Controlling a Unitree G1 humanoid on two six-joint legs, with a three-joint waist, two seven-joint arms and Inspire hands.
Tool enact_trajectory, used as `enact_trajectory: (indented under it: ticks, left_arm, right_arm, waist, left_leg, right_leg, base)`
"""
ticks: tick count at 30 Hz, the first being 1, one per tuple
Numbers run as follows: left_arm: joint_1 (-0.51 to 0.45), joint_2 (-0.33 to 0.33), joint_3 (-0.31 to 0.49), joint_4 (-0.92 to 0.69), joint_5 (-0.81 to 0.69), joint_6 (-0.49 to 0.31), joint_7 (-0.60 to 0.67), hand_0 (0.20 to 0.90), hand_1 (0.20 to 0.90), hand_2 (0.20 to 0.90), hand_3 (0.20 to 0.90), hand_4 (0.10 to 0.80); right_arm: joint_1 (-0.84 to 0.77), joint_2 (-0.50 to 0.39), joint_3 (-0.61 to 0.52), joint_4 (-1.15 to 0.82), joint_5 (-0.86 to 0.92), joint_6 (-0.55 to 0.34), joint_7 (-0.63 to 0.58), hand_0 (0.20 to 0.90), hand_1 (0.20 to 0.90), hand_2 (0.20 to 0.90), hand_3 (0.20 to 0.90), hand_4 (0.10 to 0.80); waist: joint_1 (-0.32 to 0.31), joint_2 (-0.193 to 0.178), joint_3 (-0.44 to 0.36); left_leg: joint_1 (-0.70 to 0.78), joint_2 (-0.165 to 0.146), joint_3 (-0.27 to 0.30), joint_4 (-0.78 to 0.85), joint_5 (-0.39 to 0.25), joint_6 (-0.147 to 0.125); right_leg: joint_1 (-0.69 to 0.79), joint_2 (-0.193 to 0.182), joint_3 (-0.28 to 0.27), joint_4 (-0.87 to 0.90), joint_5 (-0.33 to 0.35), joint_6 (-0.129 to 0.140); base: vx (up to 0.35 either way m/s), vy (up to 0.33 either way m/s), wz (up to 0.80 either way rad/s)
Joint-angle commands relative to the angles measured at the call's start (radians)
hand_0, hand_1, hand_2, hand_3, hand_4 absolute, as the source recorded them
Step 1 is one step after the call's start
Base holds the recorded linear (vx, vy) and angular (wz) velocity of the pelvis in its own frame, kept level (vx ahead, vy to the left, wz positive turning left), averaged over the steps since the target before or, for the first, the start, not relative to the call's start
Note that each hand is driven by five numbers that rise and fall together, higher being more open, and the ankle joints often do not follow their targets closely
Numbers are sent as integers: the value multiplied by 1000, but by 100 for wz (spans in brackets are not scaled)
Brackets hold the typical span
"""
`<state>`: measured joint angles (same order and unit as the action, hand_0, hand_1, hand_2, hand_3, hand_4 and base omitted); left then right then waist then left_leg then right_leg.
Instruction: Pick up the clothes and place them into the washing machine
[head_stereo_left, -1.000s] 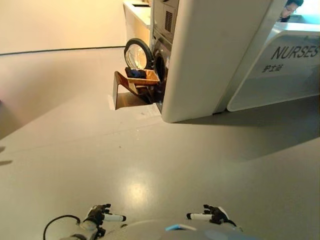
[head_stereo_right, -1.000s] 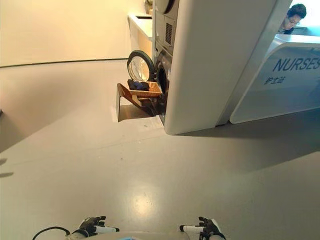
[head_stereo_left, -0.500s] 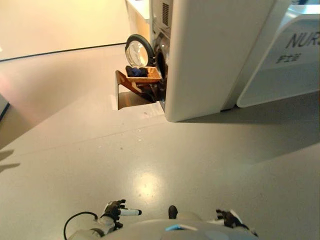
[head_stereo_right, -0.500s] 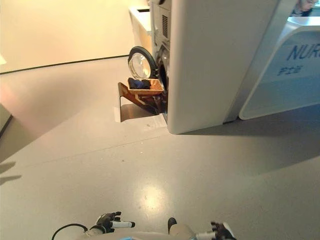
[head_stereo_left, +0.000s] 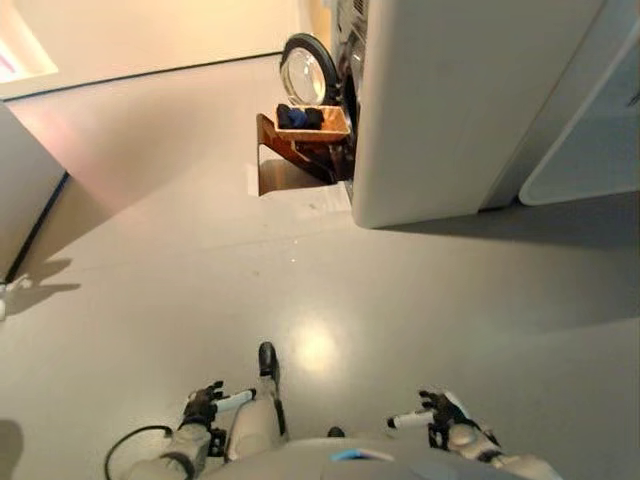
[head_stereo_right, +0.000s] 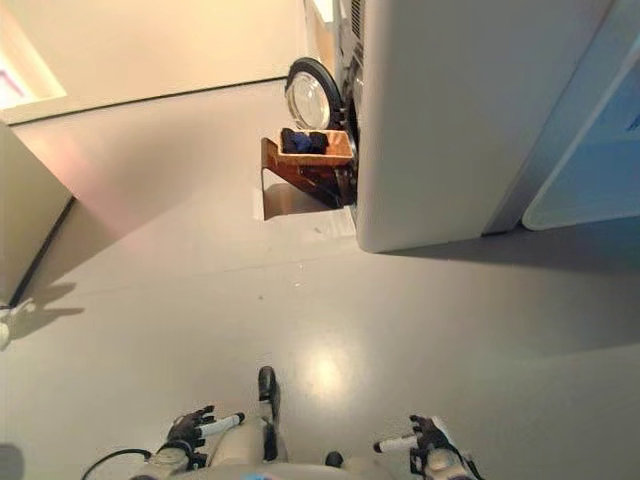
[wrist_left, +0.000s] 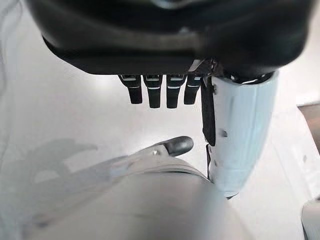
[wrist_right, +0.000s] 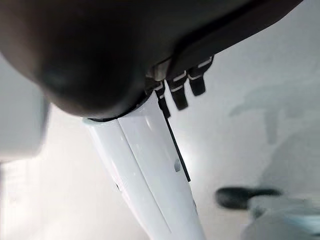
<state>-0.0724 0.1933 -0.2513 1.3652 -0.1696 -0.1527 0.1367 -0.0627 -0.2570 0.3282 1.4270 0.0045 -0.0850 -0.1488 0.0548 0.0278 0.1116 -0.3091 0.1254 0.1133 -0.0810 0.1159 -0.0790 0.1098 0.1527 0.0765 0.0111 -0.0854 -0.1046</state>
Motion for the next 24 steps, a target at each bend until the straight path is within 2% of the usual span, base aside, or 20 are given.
enact_trajectory:
  ticks: [1,2,3,4,6,9,10,11,12,13,14,15,16,17,18,19,22,24]
  left_arm:
    - [24,37,-22,23,54,2,-4,900,900,900,900,800]
    - [23,42,-26,23,54,0,-3,900,900,900,900,800]
    - [23,43,-27,23,53,0,-3,900,900,900,900,800]
    - [18,59,-24,24,57,1,-2,900,900,900,900,800]
    - [9,69,-19,14,59,4,-2,900,900,900,900,800]
    - [-9,79,-28,2,74,9,-6,900,900,900,900,800]
    - [-9,80,-28,2,74,9,-6,900,900,900,900,800]
    - [-25,90,-38,-11,84,13,-5,900,900,900,900,800]
    - [-31,94,-39,-9,89,14,-5,900,900,900,900,800]
    - [-31,94,-39,-9,89,14,-5,900,900,900,900,800]
    - [-37,98,-42,-3,93,17,-9,900,900,900,900,800]
    - [-38,99,-40,-2,91,18,-10,900,900,900,900,800]
    - [-37,99,-38,1,90,17,-10,900,900,900,900,800]
    - [-36,97,-38,2,91,16,-11,900,900,900,900,800]
    - [-36,92,-38,11,92,15,-12,900,900,900,900,800]
    - [-37,89,-38,14,96,15,-13,900,900,900,900,800]
    - [-33,79,-45,16,99,5,-18,900,900,900,900,800]
    - [-37,72,-52,17,102,-2,-19,900,900,900,900,800]
  right_arm:
    - [37,-9,16,-43,-3,-19,-14,900,900,900,900,800]
    - [38,-7,13,-48,-1,-22,-12,900,900,900,900,800]
    - [39,-6,13,-49,-1,-22,-12,900,900,900,900,800]
    - [45,1,8,-59,-5,-23,2,900,900,900,900,800]
    - [43,-2,4,-52,-13,-21,7,900,900,900,900,800]
    - [44,-3,-9,-42,-11,-18,9,900,900,900,900,800]
    - [44,-3,-9,-42,-11,-18,9,900,900,900,900,800]
    - [45,-6,-19,-46,-13,-18,8,900,900,900,900,800]
    - [47,-6,-23,-44,-14,-19,9,900,900,900,900,800]
    - [47,-6,-23,-44,-14,-19,9,900,900,900,900,800]
    - [53,-6,-36,-40,-13,-16,9,900,900,900,900,800]
    - [57,-7,-39,-40,-13,-16,9,900,900,900,900,800]
    - [64,-6,-40,-36,-15,-16,12,900,900,900,900,800]
    - [68,-6,-41,-31,-17,-15,15,900,900,900,900,800]
    - [73,-3,-45,-27,-18,-14,17,900,900,900,900,800]
    - [75,-3,-46,-26,-20,-14,16,900,900,900,900,800]
    - [76,-3,-50,-21,-31,-10,18,900,900,900,900,800]
    - [76,-7,-54,-23,-41,-6,19,900,900,900,900,800]
  waist:
    - [0,-71,-73]
    - [2,-85,-88]
    - [2,-88,-88]
    - [0,-121,-104]
    - [6,-131,-109]
    - [-4,-118,-99]
    - [-4,-119,-99]
    - [-22,-96,-75]
    - [-30,-85,-66]
    - [-30,-85,-66]
    - [-42,-58,-56]
    - [-51,-51,-50]
    - [-66,-43,-39]
    - [-73,-32,-40]
    - [-87,-37,-38]
    - [-99,-45,-32]
    - [-129,-77,-29]
    - [-145,-81,-27]
  left_leg:
    - [13,-60,-7,7,133,30]
    - [17,-72,-3,25,130,35]
    - [18,-74,-1,25,129,35]
    - [37,-113,21,60,93,58]
    - [47,-142,24,95,43,84]
    - [94,-162,15,114,-16,112]
    - [94,-163,15,115,-17,112]
    - [149,-162,-2,111,-44,131]
    - [175,-164,-4,106,-56,139]
    - [175,-164,-4,106,-56,139]
    - [232,-156,-19,94,-81,149]
    - [262,-159,-30,90,-90,150]
    - [301,-161,-48,76,-101,148]
    - [323,-156,-59,70,-110,144]
    - [350,-168,-76,66,-129,138]
    - [376,-178,-93,64,-144,134]
    - [463,-211,-137,31,-189,122]
    - [519,-211,-165,8,-211,114]
  right_leg:
    - [151,-131,104,-13,-43,153]
    - [155,-151,110,6,-36,170]
    - [156,-154,110,6,-37,171]
    - [139,-202,118,85,70,211]
    - [99,-218,135,197,196,246]
    - [25,-191,135,387,329,265]
    - [25,-192,134,389,328,264]
    - [-46,-173,87,522,357,264]
    - [-70,-181,57,562,352,251]
    - [-70,-181,57,562,352,251]
    - [-155,-191,6,614,314,218]
    - [-193,-201,-15,609,286,203]
    - [-240,-217,-48,602,216,183]
    - [-285,-210,-68,550,165,171]
    - [-314,-214,-87,466,128,166]
    - [-318,-219,-93,401,128,172]
    - [-358,-205,-82,135,206,206]
    - [-380,-200,-102,9,265,218]
  base:
    - [561,197,-90]
    - [331,116,-81]
    - [528,185,-61]
    - [474,165,-53]
    - [491,188,-50]
    - [315,158,-40]
    - [317,216,-26]
    - [307,234,-15]
    - [308,235,-2]
    - [355,230,45]
    - [370,197,51]
    - [505,236,56]
    - [389,114,15]
    - [429,55,11]
    - [420,-5,18]
    - [438,-58,27]
    - [428,-69,61]
    - [409,-62,49]
